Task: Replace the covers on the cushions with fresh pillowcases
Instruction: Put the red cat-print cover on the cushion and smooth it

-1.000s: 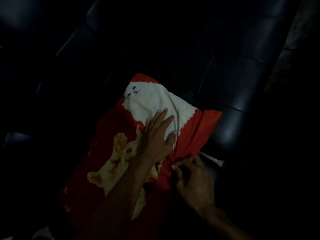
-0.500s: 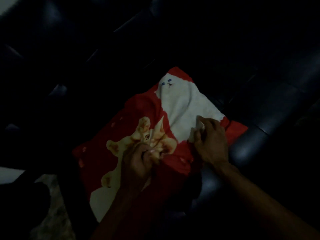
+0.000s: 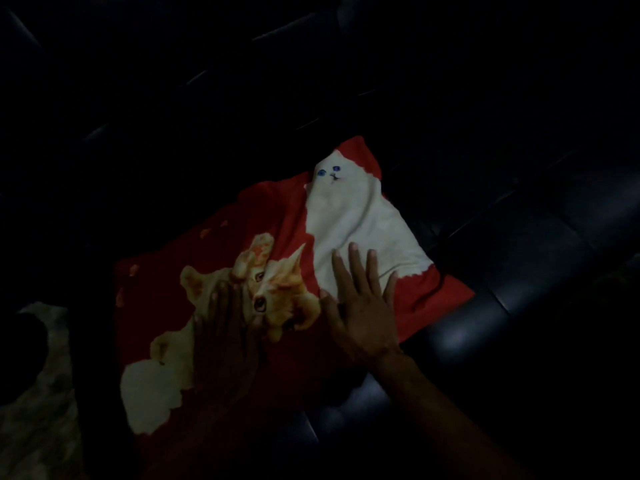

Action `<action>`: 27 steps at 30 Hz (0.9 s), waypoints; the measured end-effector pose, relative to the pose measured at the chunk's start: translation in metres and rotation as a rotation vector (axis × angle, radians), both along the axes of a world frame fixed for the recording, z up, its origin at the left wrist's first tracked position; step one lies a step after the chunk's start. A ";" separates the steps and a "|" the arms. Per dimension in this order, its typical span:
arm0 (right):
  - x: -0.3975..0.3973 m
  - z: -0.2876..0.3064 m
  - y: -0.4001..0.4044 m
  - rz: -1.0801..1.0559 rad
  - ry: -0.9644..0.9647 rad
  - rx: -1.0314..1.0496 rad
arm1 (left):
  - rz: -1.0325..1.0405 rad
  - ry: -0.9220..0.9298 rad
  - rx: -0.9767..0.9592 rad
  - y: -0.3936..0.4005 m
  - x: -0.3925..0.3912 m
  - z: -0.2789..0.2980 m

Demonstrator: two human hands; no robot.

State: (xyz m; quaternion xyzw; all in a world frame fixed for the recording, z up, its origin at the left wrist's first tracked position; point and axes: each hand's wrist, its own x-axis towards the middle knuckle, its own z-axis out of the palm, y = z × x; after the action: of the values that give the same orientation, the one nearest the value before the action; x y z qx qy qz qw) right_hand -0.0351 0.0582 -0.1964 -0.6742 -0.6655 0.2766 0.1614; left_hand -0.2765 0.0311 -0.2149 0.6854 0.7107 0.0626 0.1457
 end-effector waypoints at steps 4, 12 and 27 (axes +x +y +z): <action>0.010 -0.009 -0.005 -0.145 -0.014 0.017 | -0.037 -0.071 -0.044 0.005 0.001 0.007; -0.010 0.019 0.035 -0.596 0.098 0.062 | -0.060 -0.127 -0.125 0.012 0.008 0.013; 0.024 0.021 0.063 -0.844 0.083 0.008 | -0.056 -0.320 0.219 0.097 0.071 0.064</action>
State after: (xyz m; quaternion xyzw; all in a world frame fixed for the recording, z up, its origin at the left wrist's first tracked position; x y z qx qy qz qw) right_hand -0.0113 0.1207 -0.1756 -0.8752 -0.3250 0.2106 0.2899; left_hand -0.2051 0.1281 -0.1508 0.6980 0.6479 0.2437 0.1833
